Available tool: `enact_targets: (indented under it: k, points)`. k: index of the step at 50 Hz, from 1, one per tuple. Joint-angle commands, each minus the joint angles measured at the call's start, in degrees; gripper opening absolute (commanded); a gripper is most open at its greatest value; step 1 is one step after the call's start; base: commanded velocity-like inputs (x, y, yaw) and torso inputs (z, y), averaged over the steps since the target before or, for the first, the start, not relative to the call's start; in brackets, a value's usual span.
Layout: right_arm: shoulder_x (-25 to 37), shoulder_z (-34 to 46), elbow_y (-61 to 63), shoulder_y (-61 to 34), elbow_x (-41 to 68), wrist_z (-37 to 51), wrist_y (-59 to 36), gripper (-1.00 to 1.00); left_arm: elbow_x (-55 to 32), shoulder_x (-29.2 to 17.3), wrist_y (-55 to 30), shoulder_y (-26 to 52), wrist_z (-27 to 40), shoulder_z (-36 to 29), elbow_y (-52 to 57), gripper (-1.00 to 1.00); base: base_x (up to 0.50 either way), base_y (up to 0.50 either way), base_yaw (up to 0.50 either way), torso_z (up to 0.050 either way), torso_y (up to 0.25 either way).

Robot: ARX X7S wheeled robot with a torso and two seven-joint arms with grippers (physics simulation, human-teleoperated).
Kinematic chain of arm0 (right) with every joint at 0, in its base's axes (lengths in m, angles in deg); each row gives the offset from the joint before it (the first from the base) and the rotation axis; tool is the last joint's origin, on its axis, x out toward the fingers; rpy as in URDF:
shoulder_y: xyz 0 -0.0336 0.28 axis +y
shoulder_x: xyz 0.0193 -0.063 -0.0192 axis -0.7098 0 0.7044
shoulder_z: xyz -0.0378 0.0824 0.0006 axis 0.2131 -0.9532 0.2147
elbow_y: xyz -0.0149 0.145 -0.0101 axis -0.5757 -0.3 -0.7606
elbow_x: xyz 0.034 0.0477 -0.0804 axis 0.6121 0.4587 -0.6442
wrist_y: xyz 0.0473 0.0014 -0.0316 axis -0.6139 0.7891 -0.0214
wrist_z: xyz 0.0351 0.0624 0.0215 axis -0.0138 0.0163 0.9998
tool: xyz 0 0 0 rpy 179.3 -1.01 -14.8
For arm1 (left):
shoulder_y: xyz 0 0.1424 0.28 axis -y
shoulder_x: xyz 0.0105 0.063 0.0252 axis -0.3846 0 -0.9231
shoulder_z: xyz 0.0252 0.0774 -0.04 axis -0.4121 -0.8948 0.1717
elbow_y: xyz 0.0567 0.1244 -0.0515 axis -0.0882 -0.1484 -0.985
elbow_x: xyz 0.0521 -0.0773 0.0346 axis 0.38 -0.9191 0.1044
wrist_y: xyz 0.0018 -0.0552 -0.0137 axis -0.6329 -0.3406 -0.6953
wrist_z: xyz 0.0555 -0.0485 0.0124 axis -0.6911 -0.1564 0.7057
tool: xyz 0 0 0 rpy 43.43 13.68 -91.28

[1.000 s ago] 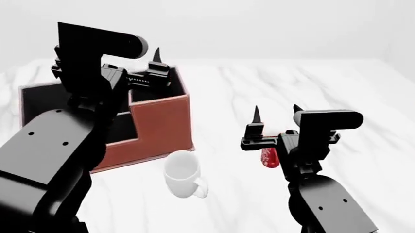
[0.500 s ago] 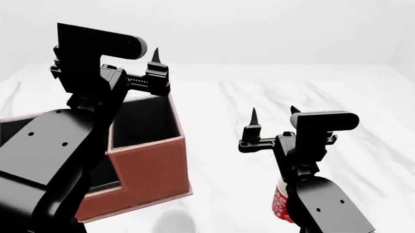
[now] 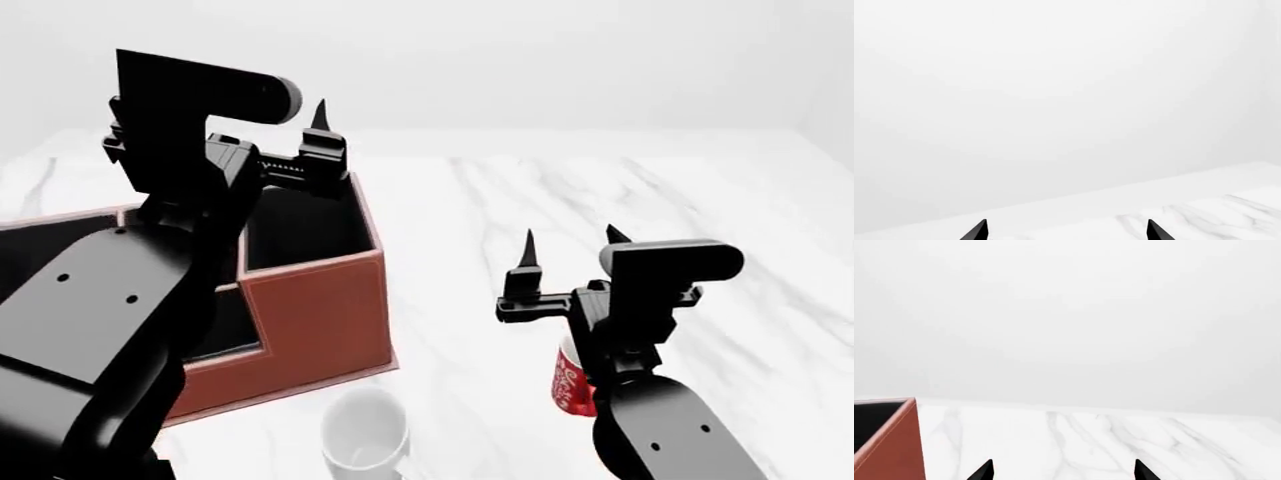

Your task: Pick up the red mug and place it to the right of the caddy.

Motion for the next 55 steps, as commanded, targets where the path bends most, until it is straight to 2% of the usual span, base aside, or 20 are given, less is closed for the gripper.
enact_targets:
  k: [1, 4, 15, 23, 32, 55]
  points:
    - [-0.72, -1.46, -2.74, 0.47, -1.93, -0.79, 2.44, 1.0, 1.03, 1.1, 0.78, -0.03, -1.04, 1.25, -0.92, 1.0, 0.0, 0.0, 0.0, 0.0, 0.0]
    - [-0.44, -2.04, -2.3, 1.92, -2.48, 0.21, 3.09, 1.0, 0.86, 1.02, 0.73, -0.18, -1.0, 1.37, -0.72, 1.0, 0.0, 0.0, 0.0, 0.0, 0.0]
    - [3.35, -7.48, 1.76, 21.5, -2.59, 0.39, 13.75, 1.0, 0.45, 0.76, 1.27, -1.1, -0.8, 1.78, -0.44, 1.0, 0.0, 0.0, 0.0, 0.0, 0.0]
    - [4.25, -7.99, -0.37, 27.93, -1.73, -2.46, 19.32, 1.0, 0.14, 0.49, 1.31, -1.28, -0.67, 1.95, -0.18, 1.0, 0.0, 0.0, 0.0, 0.0, 0.0]
    - [4.21, -7.46, -4.34, 30.3, -2.5, -4.15, 24.49, 1.0, -0.12, 0.23, 1.41, -1.35, -0.5, 2.05, -0.18, 1.0, 0.0, 0.0, 0.0, 0.0, 0.0]
    - [2.81, -4.78, -14.9, 27.27, -3.55, -4.83, 25.32, 1.0, -0.78, -0.14, 1.6, -1.4, -0.06, 1.81, -0.49, 1.0, 0.0, 0.0, 0.0, 0.0, 0.0]
